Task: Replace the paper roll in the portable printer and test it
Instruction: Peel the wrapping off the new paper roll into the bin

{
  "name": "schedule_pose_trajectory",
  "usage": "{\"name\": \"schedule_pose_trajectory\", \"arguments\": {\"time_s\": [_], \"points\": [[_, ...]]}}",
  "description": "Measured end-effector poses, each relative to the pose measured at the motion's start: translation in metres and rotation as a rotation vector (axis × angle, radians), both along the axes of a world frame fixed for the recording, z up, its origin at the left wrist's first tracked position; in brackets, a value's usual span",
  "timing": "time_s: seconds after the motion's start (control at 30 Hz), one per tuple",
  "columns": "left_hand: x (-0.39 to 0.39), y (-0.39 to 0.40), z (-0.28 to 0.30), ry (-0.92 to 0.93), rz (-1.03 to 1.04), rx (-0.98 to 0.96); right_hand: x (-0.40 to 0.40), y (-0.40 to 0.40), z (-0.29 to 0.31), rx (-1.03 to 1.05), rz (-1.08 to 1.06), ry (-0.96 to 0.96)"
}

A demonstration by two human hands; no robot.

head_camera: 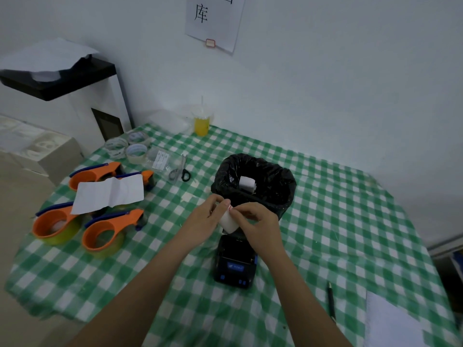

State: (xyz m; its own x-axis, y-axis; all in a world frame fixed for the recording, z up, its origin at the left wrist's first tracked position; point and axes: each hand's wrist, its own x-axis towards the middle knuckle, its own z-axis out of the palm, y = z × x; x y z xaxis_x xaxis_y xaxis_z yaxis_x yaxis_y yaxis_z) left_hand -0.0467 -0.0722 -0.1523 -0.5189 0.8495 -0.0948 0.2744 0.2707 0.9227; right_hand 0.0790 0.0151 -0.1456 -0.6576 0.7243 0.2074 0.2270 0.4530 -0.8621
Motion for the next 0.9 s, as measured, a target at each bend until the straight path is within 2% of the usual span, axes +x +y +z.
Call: {"name": "schedule_pose_trajectory", "arguments": {"time_s": [0.17,0.33,0.47,0.53,0.63,0.73,0.8,0.9], "points": [[0.001,-0.001,0.002,0.087,-0.003,0.009,-0.004,-0.004,0.004,0.071,-0.022,-0.073],[-0.001,-0.001,0.006,0.09,-0.007,0.008,-0.005,-0.004,0.005,0.018,-0.048,-0.054],[-0.003,-0.001,0.004,0.088,-0.025,-0.002,-0.004,-0.004,0.005,0.051,-0.042,-0.068],[-0.002,-0.001,0.005,0.06,-0.03,0.008,-0.004,-0.003,0.005,-0.06,-0.069,-0.013],[0.002,0.0,0.015,-0.096,-0.023,0.081,-0.002,-0.002,0.009,-0.48,-0.093,0.093],[0.004,-0.001,0.022,-0.172,-0.046,0.116,0.003,-0.002,0.013,-0.76,-0.002,0.079],[0.0,-0.002,0.023,-0.174,-0.075,0.121,0.005,-0.002,0.017,-0.773,0.041,0.091],[-0.005,-0.004,0.024,-0.11,-0.134,0.111,0.007,0.0,0.022,-0.667,0.048,0.15]]}}
